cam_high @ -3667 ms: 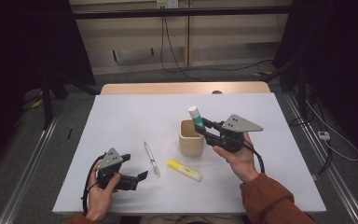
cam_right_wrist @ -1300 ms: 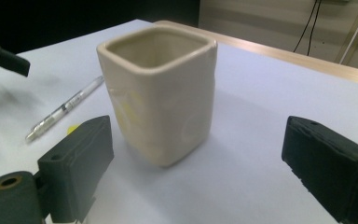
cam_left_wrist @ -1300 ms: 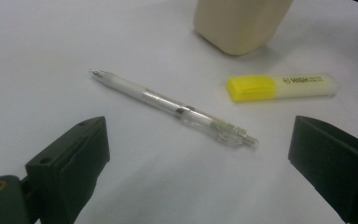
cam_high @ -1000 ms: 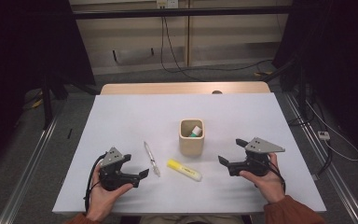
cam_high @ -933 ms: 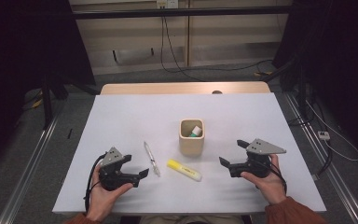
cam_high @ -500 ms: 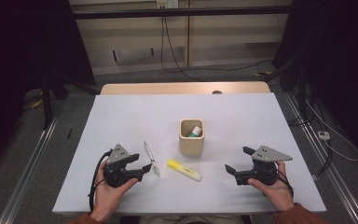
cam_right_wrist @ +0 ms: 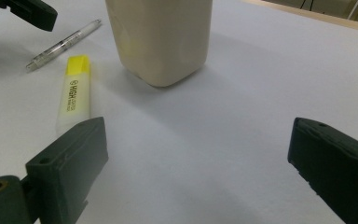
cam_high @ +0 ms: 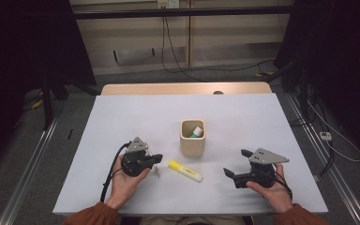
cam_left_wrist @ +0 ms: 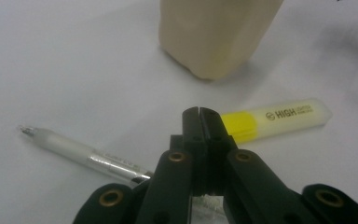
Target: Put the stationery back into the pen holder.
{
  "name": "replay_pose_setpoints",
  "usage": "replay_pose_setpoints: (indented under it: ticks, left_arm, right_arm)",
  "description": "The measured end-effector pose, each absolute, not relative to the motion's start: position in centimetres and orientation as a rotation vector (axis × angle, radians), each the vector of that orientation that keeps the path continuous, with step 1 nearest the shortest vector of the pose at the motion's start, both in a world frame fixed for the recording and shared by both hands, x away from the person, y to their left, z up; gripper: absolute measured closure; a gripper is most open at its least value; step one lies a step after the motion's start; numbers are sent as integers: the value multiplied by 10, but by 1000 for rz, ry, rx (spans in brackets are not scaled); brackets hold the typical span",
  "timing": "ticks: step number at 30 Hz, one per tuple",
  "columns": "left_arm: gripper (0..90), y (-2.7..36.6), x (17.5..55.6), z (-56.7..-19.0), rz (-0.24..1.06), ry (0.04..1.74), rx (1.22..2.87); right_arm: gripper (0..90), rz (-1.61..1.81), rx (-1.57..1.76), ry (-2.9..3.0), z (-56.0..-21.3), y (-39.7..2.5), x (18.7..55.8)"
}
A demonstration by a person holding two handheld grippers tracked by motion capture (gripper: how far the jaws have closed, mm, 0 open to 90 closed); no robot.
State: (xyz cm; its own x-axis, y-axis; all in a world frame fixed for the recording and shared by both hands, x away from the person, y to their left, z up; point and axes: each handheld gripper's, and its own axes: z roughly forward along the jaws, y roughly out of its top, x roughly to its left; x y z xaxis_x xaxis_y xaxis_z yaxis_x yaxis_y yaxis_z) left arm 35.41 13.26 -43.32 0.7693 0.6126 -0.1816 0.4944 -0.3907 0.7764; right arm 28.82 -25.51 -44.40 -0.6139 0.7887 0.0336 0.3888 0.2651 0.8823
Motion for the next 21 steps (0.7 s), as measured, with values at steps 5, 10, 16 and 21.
replay_pose_setpoints:
  ticks: [5,10,16,21]
  left_arm:
    - [900,130,353,-438,161,847,2091]
    - [900,127,356,-445,159,876,2108]
    - [900,127,357,-447,155,853,2158]
    - [900,125,358,-450,133,853,2176]
  right_arm:
    - [51,1298,1055,2142,-445,-255,289]
    - [51,1305,1056,2140,-445,-255,288]
    - [52,1303,1055,2139,-445,-255,288]
    - [52,1295,1057,2138,-445,-255,289]
